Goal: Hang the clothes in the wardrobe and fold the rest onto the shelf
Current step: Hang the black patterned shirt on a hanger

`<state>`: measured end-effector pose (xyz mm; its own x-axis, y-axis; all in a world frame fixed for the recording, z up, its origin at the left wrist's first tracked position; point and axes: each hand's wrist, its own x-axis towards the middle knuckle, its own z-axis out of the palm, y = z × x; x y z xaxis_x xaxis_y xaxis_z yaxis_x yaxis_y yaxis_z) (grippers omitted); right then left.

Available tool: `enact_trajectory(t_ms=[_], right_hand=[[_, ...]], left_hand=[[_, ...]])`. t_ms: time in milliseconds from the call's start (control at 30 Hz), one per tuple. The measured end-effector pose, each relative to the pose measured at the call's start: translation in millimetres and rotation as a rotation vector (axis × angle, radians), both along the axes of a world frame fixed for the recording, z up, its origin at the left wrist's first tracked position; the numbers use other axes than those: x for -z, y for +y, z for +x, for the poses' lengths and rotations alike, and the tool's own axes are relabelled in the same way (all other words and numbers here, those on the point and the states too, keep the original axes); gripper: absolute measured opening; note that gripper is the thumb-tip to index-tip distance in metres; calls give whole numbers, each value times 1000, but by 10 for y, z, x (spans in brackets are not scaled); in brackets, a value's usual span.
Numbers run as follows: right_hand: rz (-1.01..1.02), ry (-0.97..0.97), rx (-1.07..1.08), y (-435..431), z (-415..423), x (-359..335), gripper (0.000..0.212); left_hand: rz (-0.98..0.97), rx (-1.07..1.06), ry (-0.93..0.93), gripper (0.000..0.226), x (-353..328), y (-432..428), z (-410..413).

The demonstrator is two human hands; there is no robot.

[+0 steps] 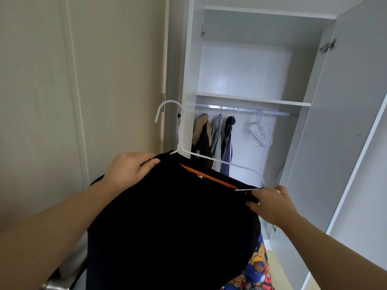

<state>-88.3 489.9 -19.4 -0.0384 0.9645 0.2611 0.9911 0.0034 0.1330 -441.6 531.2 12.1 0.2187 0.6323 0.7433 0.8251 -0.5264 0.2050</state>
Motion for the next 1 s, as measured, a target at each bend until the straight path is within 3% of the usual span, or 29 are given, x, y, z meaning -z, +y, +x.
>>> enact_trajectory(t_ms=[133,300,367,533,667,733,833,900,1000], right_hand=[[-37,-10,34,-14,42,0,31],[-4,30,37,13,63,-61,28],[-3,43,25,30,66,-100,27],[-16,-31,8,54,87,-136,29],[-30,-109,30,57,135,-166,30],[-43,-125,29,52,124,-179,29],[-36,46,-75,60,4,-159,22],[1,242,-136,63,-114,-157,18],[80,359,-202,67,-276,-168,17]], left_hand=[[24,81,45,61,-24,7,-42],[-71,91,-183,19,16,56,-1],[-96,96,-228,15,56,78,-13],[-127,132,-72,23,24,37,-104],[-107,114,195,61,10,-13,-66],[-112,95,213,49,62,31,-11],[-129,62,113,26,105,83,133],[-166,43,17,22,130,118,176],[-295,84,-46,19,173,135,215]])
